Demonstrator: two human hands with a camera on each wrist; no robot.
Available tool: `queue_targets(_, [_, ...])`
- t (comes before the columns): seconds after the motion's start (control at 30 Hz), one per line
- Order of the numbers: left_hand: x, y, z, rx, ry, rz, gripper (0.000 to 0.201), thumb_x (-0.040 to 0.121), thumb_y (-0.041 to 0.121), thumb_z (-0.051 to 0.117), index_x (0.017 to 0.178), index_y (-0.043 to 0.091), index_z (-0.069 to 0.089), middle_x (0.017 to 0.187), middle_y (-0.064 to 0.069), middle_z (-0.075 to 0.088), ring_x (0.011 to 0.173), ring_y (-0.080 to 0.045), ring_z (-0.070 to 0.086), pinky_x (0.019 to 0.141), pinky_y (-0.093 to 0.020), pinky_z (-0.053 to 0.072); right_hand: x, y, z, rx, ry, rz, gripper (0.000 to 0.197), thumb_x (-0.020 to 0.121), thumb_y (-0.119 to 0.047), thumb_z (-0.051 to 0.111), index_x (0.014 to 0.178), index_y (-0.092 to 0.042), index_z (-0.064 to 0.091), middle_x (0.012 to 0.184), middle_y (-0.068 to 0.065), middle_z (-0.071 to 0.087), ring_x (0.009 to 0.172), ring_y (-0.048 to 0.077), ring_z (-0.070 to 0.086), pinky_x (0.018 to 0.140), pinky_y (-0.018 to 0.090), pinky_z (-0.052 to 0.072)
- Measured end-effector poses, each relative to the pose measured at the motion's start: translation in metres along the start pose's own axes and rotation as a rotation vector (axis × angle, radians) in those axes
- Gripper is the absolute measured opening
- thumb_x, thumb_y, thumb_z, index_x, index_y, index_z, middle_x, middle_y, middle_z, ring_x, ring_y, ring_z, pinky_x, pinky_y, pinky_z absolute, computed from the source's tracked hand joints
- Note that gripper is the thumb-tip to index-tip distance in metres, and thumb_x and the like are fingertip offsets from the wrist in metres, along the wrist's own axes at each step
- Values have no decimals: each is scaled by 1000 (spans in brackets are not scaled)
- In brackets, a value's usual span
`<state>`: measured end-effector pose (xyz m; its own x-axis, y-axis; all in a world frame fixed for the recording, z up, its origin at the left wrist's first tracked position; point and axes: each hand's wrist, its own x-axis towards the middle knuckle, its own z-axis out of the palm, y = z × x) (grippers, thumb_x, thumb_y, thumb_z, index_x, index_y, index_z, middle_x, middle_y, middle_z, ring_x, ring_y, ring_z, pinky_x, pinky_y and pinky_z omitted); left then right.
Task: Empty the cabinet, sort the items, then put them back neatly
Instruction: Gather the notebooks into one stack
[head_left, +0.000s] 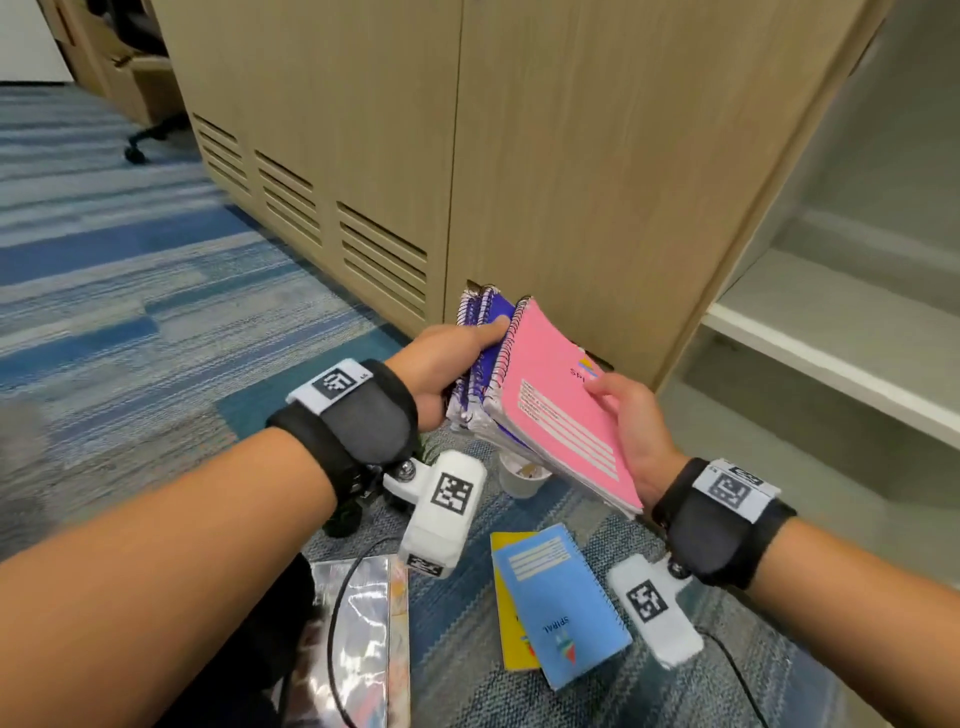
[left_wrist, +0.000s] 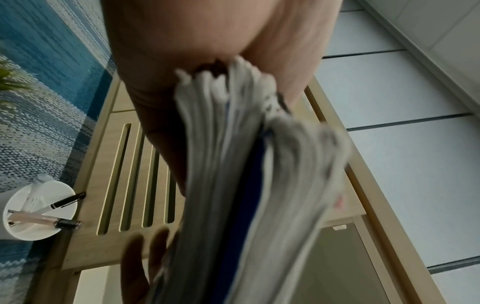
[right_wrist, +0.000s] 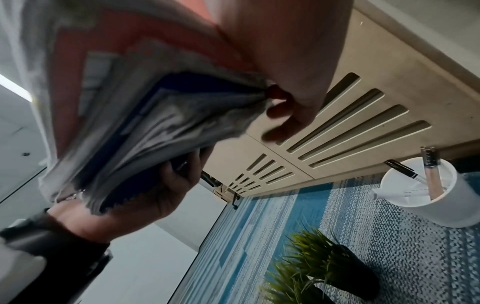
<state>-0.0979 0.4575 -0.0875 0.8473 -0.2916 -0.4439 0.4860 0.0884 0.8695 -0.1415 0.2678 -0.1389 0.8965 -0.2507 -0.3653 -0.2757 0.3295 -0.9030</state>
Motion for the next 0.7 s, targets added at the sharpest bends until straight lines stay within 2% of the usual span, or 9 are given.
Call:
queue_targets(0.07, [0,-5,4,-11,6,49,36,93,36,68,108,4,69,91,-16,76,70,-27,73,71,-43,63,-2,0,1,0,-59,3,38,74,-13,60,110,-5,55,100,25,61,67,31,66,54,34,56])
queue_targets(0.13, [-3,-8,5,6,14,83,42,86,33,77,112,1,69,94,-17,77,79,-30,75,76,-47,62,-1,1,3,-11,-58,-27,24,82,-3,57,102,-14,47,97,20,60,72,31,66,56,37,56])
queue_targets(0.23, [-10,-7,4,93,-29,37,44,76,13,84,114,-1,67,97,-22,76,87,-38,75,77,-54,61,-1,10,7,-37,-26,-84,39,85,2,57,113,-18,40,101,12,62,87,35,65,71,51,56])
queue_targets(0.3, [-12,-5,2,157,-29,13,37,75,-4,77,110,-6,67,93,-25,75,82,-40,75,72,-53,61,3,15,9,-58,-39,-87,41,82,1,60,117,-10,40,104,17,64,89,35,65,78,58,55])
queue_targets(0.37, [-13,-3,1,170,35,44,31,74,-14,68,105,-9,65,84,-26,75,70,-39,75,61,-47,62,13,19,1,-78,-49,-70,46,82,-9,59,124,-2,44,111,24,65,83,31,63,72,47,54])
queue_targets(0.43, [-15,-1,3,136,100,89,41,71,-17,65,111,-8,59,87,-27,73,65,-39,74,55,-44,61,24,24,-11,-155,-63,-1,47,88,-26,54,130,-6,54,108,19,65,80,28,60,70,37,48])
queue_targets(0.5, [-17,2,7,69,135,136,48,69,-18,64,114,-6,56,93,-28,71,64,-40,73,54,-47,60,36,39,-35,-384,-87,109,44,95,-37,47,124,-8,62,101,17,66,75,30,62,65,36,52])
queue_targets(0.6, [-21,6,9,-24,158,187,32,72,-21,61,93,2,52,88,-24,69,61,-36,70,49,-47,60,46,81,-86,-983,-172,267,24,100,-25,48,115,-10,60,95,16,65,69,28,62,57,38,56])
queue_targets(0.7, [-21,10,6,-67,130,181,41,71,-20,62,107,-3,54,95,-29,70,66,-41,73,53,-54,60,49,131,-124,-1628,-447,487,31,96,-22,49,118,-5,62,105,13,64,78,24,60,81,47,60])
